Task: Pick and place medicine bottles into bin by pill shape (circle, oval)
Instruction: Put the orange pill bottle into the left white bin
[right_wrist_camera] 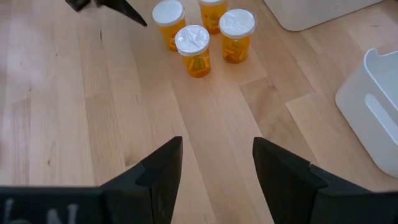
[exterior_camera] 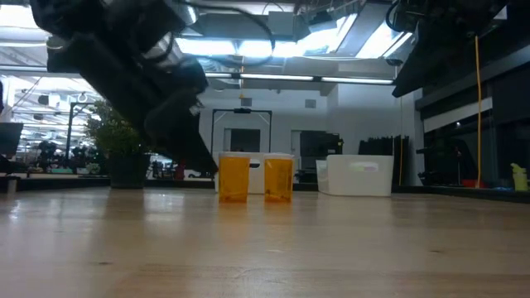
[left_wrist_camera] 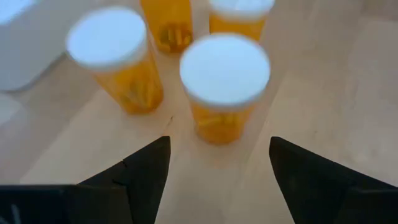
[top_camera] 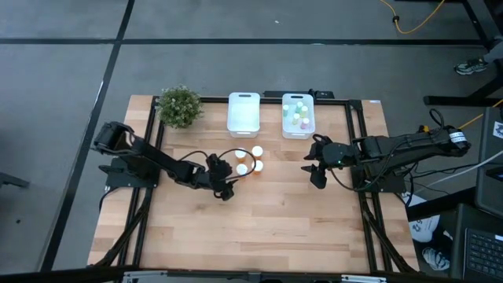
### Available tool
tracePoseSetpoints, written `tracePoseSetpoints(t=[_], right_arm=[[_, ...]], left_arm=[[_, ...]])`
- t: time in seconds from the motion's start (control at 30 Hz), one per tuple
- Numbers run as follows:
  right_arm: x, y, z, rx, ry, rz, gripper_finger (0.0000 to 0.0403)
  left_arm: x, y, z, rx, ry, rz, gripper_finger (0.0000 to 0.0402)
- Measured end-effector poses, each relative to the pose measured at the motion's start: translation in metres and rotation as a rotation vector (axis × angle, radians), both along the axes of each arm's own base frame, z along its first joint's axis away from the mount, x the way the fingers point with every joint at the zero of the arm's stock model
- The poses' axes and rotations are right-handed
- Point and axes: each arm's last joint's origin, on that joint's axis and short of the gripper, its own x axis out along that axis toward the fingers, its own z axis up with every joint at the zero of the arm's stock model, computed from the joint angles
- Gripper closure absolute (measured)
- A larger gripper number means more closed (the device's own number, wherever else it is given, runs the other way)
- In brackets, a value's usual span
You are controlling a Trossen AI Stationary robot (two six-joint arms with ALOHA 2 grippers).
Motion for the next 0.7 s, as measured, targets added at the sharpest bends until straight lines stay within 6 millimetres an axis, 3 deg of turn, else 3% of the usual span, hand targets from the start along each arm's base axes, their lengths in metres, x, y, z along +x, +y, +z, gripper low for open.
tracePoseSetpoints(t=[0.17, 0.7], right_arm=[[0.0, 0.0, 0.0, 0.0, -0.001, 0.0, 0.0205], [0.0, 0.0, 0.0, 0.0, 0.0, 0.0, 0.0205]], left_arm=[[0.009, 0.004, -0.011, 0.045, -0.025, 0.022, 0.0135], [0.021, 0.019, -0.002, 0.07, -0.122, -0.018, 0.0137]])
